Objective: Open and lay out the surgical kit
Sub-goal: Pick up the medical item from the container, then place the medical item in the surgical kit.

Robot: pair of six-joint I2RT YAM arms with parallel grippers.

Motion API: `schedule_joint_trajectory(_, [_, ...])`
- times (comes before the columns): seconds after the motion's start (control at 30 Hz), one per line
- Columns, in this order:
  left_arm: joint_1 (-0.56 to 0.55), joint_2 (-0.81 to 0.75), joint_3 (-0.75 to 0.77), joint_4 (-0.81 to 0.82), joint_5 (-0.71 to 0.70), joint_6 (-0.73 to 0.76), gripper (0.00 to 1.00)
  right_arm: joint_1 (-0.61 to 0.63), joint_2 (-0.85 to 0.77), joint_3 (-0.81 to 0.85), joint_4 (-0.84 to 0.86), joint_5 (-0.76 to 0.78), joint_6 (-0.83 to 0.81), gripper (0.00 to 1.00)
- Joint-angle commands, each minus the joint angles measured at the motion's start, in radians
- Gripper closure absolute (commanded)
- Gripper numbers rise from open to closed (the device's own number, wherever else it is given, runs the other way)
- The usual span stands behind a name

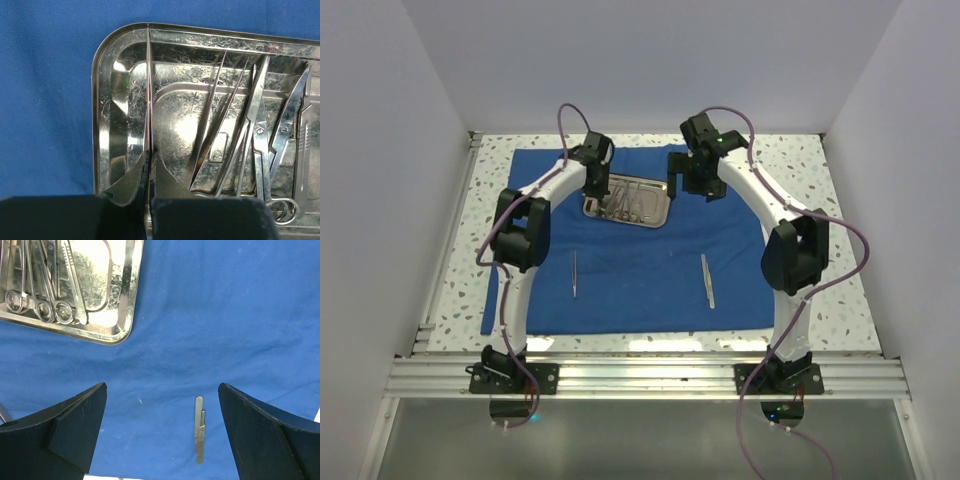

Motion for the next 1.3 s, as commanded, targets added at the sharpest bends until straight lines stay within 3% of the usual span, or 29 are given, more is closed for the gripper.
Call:
schedule_joint_trajectory(0.0, [0.003,-0.014,0.027,-0.038,0.016,0.012,1.00,-0.004,-0.008,0.037,-0.001,-0.031,-0.018,0.03])
schedule_joint_trajectory(0.17, [-0.003,-0.253,-0.046,-0.092,0.042,-0.040,1.00,-0.001,0.054,0.138,0.020,-0.138,0.021,0.04])
schedule_joint_trajectory(0.37, [-0.036,-0.626,-0.553,-0.013,0.062,-0.117,1.00,0.001,0.128,0.212,0.097,-0.246,0.097,0.05])
schedule_joint_trajectory(0.57, [-0.082,-0.888,-0.895,-0.018,0.068,-0.232,1.00,0.011,0.122,0.189,0.120,-0.269,0.109,0.05])
schedule_joint_trajectory(0.67, [-0.108,-0.979,-0.986,-0.051,0.071,-0.286,1.00,0.013,0.088,0.128,0.137,-0.269,0.111,0.05])
schedule_joint_trajectory(0.87, [-0.122,-1.022,-1.078,-0.112,0.093,-0.323,0.99,0.014,0.001,-0.010,0.169,-0.255,0.101,0.05])
schedule_joint_trajectory(0.9, [-0.125,-1.025,-1.088,-0.112,0.093,-0.326,0.80,0.014,-0.008,-0.042,0.174,-0.253,0.101,0.05])
schedule_joint_trajectory(1.0, [-0.127,-1.047,-1.062,-0.131,0.067,-0.326,0.52,0.014,-0.042,-0.096,0.189,-0.255,0.101,0.05])
schedule_joint_trajectory(1.1, [-0.119,-1.024,-0.936,-0.154,0.015,-0.283,0.39,0.013,-0.071,-0.136,0.200,-0.249,0.103,0.05])
schedule_joint_trajectory(1.2, [-0.069,-0.879,-0.771,-0.127,0.036,-0.193,0.41,0.013,-0.097,-0.159,0.200,-0.235,0.100,0.05])
schedule_joint_trajectory(1.27, [-0.012,-0.788,-0.630,-0.118,0.071,-0.151,0.49,0.013,-0.111,-0.162,0.192,-0.226,0.094,0.05])
